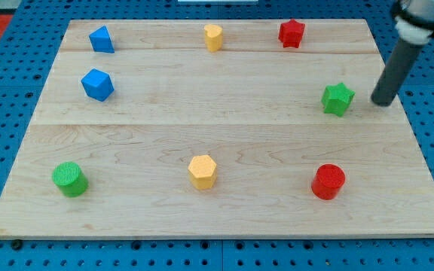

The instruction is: Move the green star above the red circle

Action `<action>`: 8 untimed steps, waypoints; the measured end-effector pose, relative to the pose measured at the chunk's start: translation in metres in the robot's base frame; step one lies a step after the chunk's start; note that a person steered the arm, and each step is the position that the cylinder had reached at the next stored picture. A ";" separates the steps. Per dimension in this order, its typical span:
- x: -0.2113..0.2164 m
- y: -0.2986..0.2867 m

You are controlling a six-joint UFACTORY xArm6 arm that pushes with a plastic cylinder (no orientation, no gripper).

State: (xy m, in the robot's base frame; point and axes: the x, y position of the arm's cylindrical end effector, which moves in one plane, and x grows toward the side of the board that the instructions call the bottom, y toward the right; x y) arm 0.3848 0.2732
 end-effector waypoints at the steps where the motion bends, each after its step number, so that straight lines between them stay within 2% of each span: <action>1: 0.003 -0.027; 2: 0.036 -0.029; 3: 0.035 -0.074; 4: 0.024 -0.092; 5: 0.002 -0.042; 6: -0.039 -0.035; 7: -0.039 -0.071; 8: -0.039 -0.076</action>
State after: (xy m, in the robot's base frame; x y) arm 0.3461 0.1970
